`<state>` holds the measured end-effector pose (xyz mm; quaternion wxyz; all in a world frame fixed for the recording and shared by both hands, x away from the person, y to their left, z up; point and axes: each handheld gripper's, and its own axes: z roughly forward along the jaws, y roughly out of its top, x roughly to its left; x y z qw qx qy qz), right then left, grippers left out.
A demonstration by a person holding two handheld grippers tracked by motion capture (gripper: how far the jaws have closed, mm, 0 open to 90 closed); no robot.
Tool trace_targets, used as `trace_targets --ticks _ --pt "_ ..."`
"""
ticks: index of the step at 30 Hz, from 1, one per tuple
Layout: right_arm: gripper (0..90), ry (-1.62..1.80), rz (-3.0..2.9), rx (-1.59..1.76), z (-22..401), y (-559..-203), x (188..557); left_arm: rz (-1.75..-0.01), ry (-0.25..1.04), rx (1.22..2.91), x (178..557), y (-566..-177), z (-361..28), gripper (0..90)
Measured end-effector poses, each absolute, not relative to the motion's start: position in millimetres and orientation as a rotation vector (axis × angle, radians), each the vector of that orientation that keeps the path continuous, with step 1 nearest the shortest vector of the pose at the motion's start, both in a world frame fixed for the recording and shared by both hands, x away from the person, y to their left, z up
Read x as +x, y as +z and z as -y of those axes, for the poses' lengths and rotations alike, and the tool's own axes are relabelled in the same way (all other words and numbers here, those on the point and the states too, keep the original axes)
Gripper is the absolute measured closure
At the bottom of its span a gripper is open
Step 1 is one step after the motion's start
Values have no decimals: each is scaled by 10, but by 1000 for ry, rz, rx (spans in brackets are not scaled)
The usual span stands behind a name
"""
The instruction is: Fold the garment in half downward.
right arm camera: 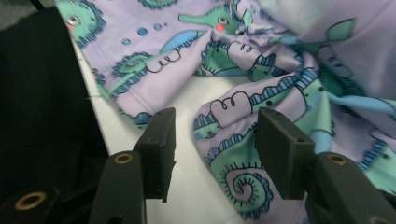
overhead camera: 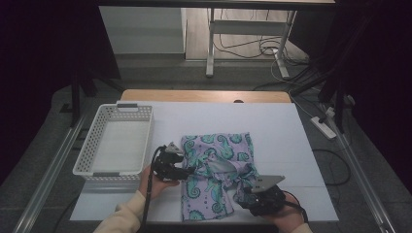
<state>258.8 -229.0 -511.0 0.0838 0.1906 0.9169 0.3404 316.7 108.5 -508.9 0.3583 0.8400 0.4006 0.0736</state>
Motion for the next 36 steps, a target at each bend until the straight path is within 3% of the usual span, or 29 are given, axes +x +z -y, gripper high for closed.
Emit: trace_targets --ticks 3,6,11,13,22,29,36 --pt "472 977 -2768 578 2220 -5176 2659 -1034 192 2167 3165 -5088 -1091 325" --pt "525 905 -2761 580 2161 -5234 2707 -1032 193 2168 3165 -5087 -1092 325" --pt "799 857 -2717 542 2139 -5226 2729 -1031 194 2169 3162 -5087 -1086 325" --pt "832 874 -2745 533 2158 -5215 2740 -1032 193 2168 3159 -5085 -1085 325" --pt "836 943 -2846 435 2245 -5131 2429 -1034 194 2164 3156 -5074 -1104 324" --pt "825 953 -2869 419 2150 -5168 2405 -1031 192 2165 3158 -5079 -1088 324" --pt "611 1004 -2815 462 2215 -5099 2431 -1029 194 2166 3139 -5074 -1109 323"
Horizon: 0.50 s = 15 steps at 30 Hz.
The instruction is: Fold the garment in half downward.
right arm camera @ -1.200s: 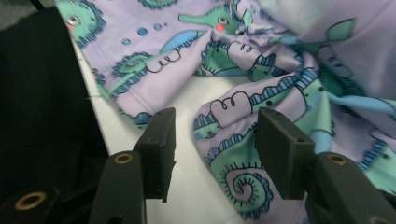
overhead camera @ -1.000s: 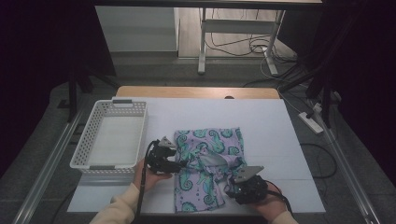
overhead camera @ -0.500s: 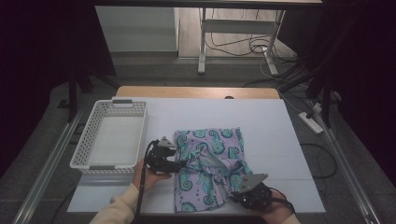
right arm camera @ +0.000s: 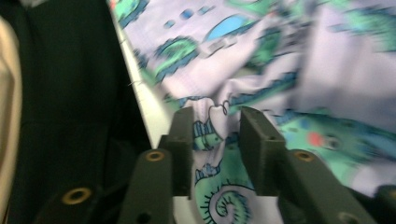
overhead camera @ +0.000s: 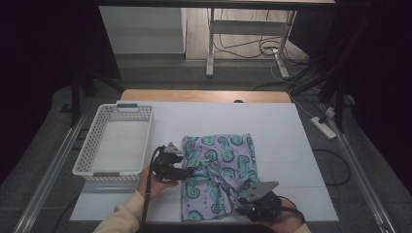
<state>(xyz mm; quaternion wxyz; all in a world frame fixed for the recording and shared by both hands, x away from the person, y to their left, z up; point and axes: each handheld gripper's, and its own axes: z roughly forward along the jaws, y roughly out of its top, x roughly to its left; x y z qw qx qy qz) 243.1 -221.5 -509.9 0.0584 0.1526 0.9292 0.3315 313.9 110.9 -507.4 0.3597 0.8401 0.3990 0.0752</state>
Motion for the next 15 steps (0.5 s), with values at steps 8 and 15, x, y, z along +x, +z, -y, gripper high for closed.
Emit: trace_targets --ticks 8,15 --pt "538 1127 -2617 630 2545 -4875 2644 -1019 190 2176 3122 -5079 -1070 320" --pt "508 1116 -2580 725 2677 -4889 2884 -1014 185 2187 3128 -5098 -1039 319"
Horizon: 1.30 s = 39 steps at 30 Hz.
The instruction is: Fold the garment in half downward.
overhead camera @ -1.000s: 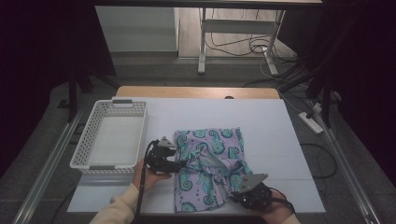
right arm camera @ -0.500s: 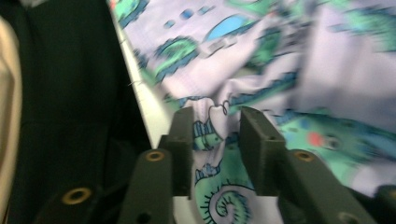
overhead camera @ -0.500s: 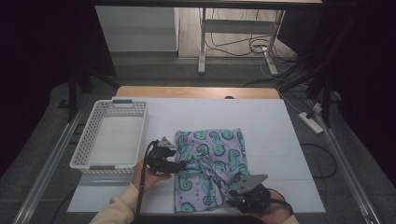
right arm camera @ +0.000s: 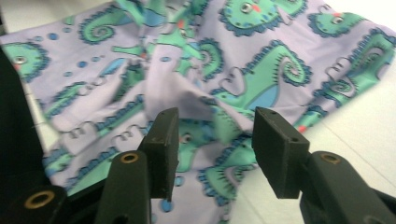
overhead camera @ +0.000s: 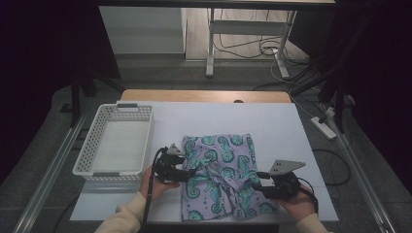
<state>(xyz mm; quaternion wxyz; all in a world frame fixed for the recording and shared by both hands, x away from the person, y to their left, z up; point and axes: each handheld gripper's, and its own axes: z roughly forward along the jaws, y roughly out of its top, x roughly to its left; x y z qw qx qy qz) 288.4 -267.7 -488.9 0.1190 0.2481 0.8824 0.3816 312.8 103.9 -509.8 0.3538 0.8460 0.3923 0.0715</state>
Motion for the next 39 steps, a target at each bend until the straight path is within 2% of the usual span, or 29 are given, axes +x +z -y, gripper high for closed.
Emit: trace_targets --ticks 14,28,33,39 --pt "476 1096 -2610 734 2574 -4974 3071 -1006 181 2199 3137 -5121 -990 320" --pt "508 1095 -2615 712 2505 -5027 3080 -980 172 2239 3144 -5175 -894 354" --pt "510 1103 -2610 725 2509 -5028 3095 -961 150 2260 3154 -5213 -888 434" --pt "525 1099 -2613 722 2510 -5040 3096 -938 124 2276 3161 -5226 -891 627"
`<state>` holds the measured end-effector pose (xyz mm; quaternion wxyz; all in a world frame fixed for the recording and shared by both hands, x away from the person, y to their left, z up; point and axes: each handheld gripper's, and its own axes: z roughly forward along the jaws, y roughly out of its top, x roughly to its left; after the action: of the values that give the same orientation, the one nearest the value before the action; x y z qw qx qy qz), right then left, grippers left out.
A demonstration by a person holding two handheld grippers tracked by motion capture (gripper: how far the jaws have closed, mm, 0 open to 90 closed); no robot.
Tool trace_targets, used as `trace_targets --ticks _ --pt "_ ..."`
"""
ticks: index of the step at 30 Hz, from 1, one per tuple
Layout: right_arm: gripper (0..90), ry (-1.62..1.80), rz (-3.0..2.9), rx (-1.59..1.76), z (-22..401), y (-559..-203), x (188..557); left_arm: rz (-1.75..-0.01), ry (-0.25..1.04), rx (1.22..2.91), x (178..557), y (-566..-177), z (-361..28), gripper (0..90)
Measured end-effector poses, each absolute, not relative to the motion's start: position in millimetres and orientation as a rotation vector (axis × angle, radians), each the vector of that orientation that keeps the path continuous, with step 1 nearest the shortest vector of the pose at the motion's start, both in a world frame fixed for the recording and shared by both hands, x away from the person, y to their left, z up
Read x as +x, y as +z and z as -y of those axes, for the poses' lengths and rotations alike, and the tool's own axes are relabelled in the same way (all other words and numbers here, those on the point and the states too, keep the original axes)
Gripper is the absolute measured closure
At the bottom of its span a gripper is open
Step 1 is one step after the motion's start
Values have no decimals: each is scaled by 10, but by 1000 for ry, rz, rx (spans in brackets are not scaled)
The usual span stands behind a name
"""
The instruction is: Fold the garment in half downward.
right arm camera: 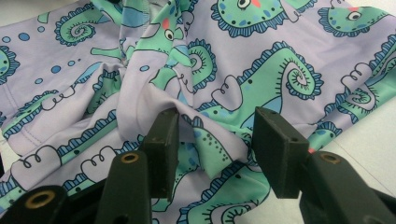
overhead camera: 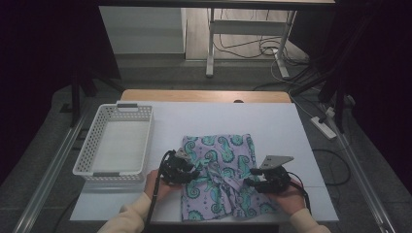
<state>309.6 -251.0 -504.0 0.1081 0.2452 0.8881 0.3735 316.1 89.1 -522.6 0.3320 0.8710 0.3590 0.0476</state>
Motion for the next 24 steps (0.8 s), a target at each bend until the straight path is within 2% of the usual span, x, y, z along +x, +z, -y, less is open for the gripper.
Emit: trace_targets --ticks 3,5,13,24 --pt "543 1099 -2612 721 2513 -5044 3098 -935 115 2269 3159 -5225 -906 754" --pt "571 1100 -2610 721 2514 -5045 3096 -929 113 2267 3157 -5219 -915 802" --pt "797 1091 -2613 718 2547 -5036 3087 -907 123 2255 3106 -5164 -934 816" --pt "843 1118 -2619 768 2642 -5047 3085 -898 112 2229 3037 -5113 -1043 825"
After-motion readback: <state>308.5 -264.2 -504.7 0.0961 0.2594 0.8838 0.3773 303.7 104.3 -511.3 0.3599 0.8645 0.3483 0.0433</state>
